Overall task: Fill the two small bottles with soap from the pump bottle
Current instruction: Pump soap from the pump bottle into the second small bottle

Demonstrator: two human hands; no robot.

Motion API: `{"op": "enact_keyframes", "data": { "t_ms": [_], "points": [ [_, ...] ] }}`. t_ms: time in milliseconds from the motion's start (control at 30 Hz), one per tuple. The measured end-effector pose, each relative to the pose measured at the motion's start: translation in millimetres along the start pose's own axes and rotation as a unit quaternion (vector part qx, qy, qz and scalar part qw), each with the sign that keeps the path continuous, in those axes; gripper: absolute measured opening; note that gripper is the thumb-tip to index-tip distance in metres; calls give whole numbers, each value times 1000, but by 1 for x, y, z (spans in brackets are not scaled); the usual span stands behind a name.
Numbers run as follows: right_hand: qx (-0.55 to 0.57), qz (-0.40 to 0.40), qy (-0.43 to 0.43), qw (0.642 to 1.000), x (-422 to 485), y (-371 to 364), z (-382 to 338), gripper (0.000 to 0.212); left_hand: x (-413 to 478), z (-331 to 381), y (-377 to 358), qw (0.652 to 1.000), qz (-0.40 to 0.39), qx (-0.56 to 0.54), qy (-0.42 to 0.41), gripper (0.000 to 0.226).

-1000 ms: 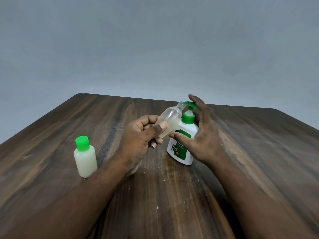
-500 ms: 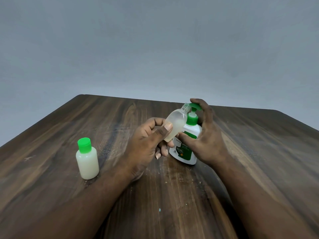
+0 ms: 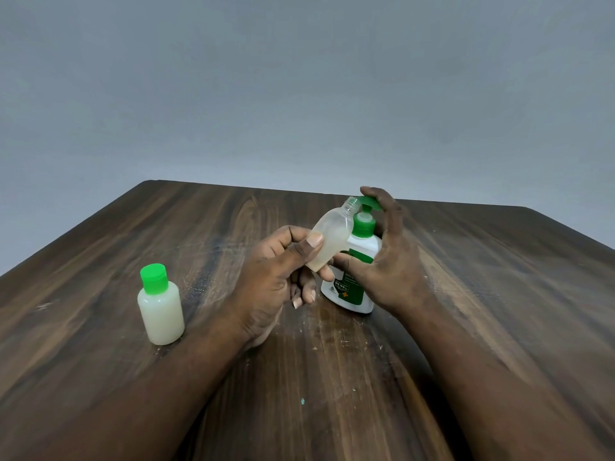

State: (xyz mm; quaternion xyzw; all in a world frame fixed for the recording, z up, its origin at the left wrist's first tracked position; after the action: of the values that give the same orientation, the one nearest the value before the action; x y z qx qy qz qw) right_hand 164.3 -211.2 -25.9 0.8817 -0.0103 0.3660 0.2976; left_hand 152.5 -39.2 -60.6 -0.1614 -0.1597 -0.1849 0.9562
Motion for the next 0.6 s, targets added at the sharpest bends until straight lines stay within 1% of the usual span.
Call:
{"op": "enact_keyframes", "data": {
  "t_ms": [67,300,367,500,600],
  "points": [
    [-1,7,1,1000,0,0,1,97,0,0,-1,1000,1,1,0,50],
    [-2,41,-10,999,-1,1,6,79,1,-2,3,1000,8,4,6,45],
    [-5,42,-8,999,-1,1,8,80,1,-2,4,1000,11,9,8,45],
    [-12,34,3,999,0,-2,10,91,1,-3,3,1000,15,17,4,48],
    [-13,32,-1,999,0,-2,12,92,1,-4,3,1000,19,14,4,46]
  ]
}}
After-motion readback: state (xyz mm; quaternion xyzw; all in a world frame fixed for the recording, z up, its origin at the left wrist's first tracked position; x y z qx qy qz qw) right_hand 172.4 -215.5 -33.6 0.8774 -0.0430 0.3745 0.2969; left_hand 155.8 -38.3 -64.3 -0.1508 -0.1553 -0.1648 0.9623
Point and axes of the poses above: each hand's wrist, its own x-axis towards the middle knuckle, its own y-axis out of the back of the hand, z = x × y, the point moved 7 cm from there along x, towards the middle knuckle, and after that the axes turned 6 degrees about -z, right-handed, at the moved point
